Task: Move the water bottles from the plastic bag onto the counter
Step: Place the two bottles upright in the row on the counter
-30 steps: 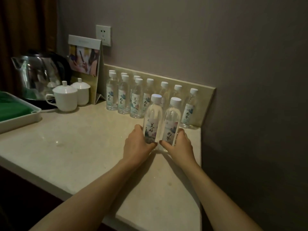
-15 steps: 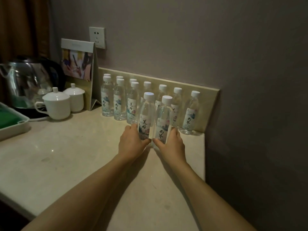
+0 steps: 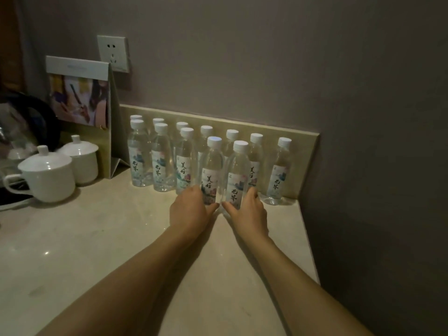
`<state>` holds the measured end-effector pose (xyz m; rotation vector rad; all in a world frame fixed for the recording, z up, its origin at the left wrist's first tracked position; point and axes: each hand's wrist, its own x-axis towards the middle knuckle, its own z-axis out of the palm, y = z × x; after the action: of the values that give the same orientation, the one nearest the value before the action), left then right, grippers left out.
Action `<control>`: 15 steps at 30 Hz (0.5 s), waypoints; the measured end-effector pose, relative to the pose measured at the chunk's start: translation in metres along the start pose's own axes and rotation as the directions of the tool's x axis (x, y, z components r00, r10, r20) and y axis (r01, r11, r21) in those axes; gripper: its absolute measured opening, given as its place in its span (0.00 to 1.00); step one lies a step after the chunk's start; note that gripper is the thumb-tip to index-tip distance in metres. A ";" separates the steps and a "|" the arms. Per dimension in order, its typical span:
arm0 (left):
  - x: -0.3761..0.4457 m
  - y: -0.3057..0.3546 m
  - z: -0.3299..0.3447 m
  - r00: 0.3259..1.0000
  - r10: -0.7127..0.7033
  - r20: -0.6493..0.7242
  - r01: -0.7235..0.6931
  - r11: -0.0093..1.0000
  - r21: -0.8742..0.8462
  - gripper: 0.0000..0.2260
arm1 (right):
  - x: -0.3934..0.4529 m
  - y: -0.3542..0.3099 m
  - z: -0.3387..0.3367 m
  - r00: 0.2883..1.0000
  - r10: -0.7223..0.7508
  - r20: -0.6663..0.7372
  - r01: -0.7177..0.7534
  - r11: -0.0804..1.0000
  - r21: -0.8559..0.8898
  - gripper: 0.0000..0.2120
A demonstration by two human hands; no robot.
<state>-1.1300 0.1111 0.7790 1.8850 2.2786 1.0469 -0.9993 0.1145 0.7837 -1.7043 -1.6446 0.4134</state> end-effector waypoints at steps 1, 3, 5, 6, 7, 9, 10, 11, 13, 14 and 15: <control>0.005 -0.002 0.000 1.000 0.019 0.015 -0.019 0.999 0.036 0.21 | 0.003 -0.001 0.002 1.000 0.003 -0.008 -0.003 1.000 -0.002 0.28; 0.013 -0.004 -0.001 0.998 0.050 0.035 -0.053 0.995 0.089 0.22 | 0.009 -0.004 0.007 1.000 0.013 -0.020 -0.013 1.000 -0.008 0.28; 0.021 -0.005 -0.002 0.996 0.076 0.052 -0.082 0.990 0.119 0.22 | 0.014 -0.007 0.011 0.999 0.027 -0.030 -0.027 0.999 -0.017 0.28; 0.025 -0.005 -0.003 0.994 0.090 0.061 -0.097 0.986 0.133 0.22 | 0.015 -0.009 0.013 0.999 0.032 -0.037 -0.032 0.999 -0.020 0.29; 0.028 -0.005 -0.003 0.992 0.105 0.066 -0.114 0.982 0.152 0.21 | 0.016 -0.010 0.015 0.998 0.034 -0.047 -0.036 0.999 -0.024 0.29; 0.033 -0.005 -0.005 0.987 0.138 0.078 -0.151 0.968 0.200 0.21 | 0.018 -0.011 0.018 0.996 0.044 -0.072 -0.047 0.998 -0.040 0.29; 0.034 -0.006 -0.005 0.985 0.150 0.088 -0.166 0.961 0.219 0.21 | 0.019 -0.012 0.019 0.995 0.049 -0.085 -0.054 0.997 -0.053 0.29; 0.035 -0.006 -0.005 0.983 0.159 0.095 -0.177 0.957 0.232 0.21 | 0.020 -0.012 0.020 0.994 0.052 -0.094 -0.058 0.996 -0.069 0.29; 0.037 -0.007 -0.005 0.982 0.164 0.095 -0.182 0.956 0.231 0.21 | 0.022 -0.013 0.022 0.993 0.051 -0.107 -0.061 0.994 -0.094 0.29; 0.038 -0.007 -0.005 0.982 0.165 0.094 -0.183 0.957 0.227 0.21 | 0.022 -0.013 0.023 0.992 0.049 -0.114 -0.061 0.993 -0.105 0.29; 0.038 -0.007 -0.004 0.982 0.164 0.093 -0.181 0.959 0.220 0.21 | 0.023 -0.013 0.024 0.992 0.047 -0.120 -0.061 0.991 -0.115 0.28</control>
<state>-1.1482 0.1420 0.7943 2.2032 2.3140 0.7392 -1.0218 0.1421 0.7823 -1.8287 -1.5676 0.2406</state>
